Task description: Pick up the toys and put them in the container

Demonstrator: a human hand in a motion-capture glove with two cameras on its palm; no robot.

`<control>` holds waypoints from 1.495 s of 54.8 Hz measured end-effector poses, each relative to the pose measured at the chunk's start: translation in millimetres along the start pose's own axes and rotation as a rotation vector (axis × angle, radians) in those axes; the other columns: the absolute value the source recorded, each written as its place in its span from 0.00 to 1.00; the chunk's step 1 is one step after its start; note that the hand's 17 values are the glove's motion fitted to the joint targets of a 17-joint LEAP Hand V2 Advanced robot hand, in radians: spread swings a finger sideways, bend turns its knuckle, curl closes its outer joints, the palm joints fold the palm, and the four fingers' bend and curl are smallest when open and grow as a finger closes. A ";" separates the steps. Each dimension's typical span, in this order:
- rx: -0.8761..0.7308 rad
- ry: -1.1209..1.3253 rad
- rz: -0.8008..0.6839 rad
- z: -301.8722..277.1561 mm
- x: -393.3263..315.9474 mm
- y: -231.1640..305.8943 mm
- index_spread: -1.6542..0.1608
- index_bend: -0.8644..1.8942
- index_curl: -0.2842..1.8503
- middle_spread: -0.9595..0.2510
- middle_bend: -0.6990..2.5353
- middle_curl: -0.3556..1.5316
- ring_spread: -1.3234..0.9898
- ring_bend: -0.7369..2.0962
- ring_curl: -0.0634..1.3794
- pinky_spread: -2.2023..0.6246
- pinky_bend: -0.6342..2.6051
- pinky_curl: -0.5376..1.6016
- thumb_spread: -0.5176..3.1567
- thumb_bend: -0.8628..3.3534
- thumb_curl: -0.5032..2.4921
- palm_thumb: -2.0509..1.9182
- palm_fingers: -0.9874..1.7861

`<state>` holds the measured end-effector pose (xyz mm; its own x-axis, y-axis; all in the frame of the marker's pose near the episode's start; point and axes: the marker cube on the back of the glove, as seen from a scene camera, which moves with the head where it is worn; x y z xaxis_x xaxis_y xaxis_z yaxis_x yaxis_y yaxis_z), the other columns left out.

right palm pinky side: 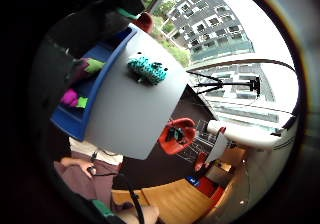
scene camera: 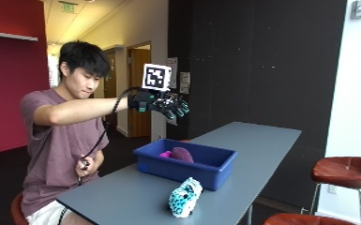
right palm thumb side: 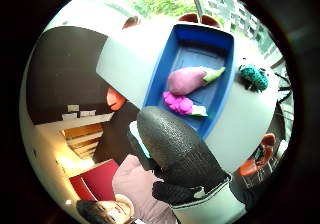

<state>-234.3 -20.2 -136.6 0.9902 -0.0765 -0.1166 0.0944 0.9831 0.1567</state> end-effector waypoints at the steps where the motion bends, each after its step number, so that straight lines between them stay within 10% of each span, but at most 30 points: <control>1: -0.005 0.003 0.015 0.1 6.5 -0.7 0.81 0.35 0.26 0.79 0.26 0.43 0.57 0.50 0.24 0.78 0.50 0.42 0.44 0.18 0.27 0.48 0.28; 23: -0.071 -0.072 0.330 84.7 130.0 -67.6 0.81 0.34 0.23 0.79 0.27 0.40 0.57 0.48 0.23 0.79 0.49 0.41 0.47 0.19 0.24 0.49 0.30; 44: -0.168 0.022 0.275 228.1 157.5 -119.3 0.81 0.36 0.22 0.81 0.26 0.37 0.57 0.43 0.21 0.79 0.47 0.40 0.47 0.20 0.25 0.51 0.28; 67: 0.032 -0.007 0.286 235.0 151.9 -100.7 0.77 0.53 0.33 0.61 0.50 0.54 0.41 0.64 0.35 0.69 0.39 0.38 0.48 0.21 0.28 0.55 0.79; 82: -0.110 -0.122 0.285 207.7 133.3 -52.9 0.78 0.64 0.43 0.61 0.57 0.61 0.42 0.72 0.43 0.65 0.48 0.45 0.45 0.23 0.33 0.62 0.79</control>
<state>-86.0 -116.9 43.3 0.9808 0.1916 0.0359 -0.1934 0.9794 0.0584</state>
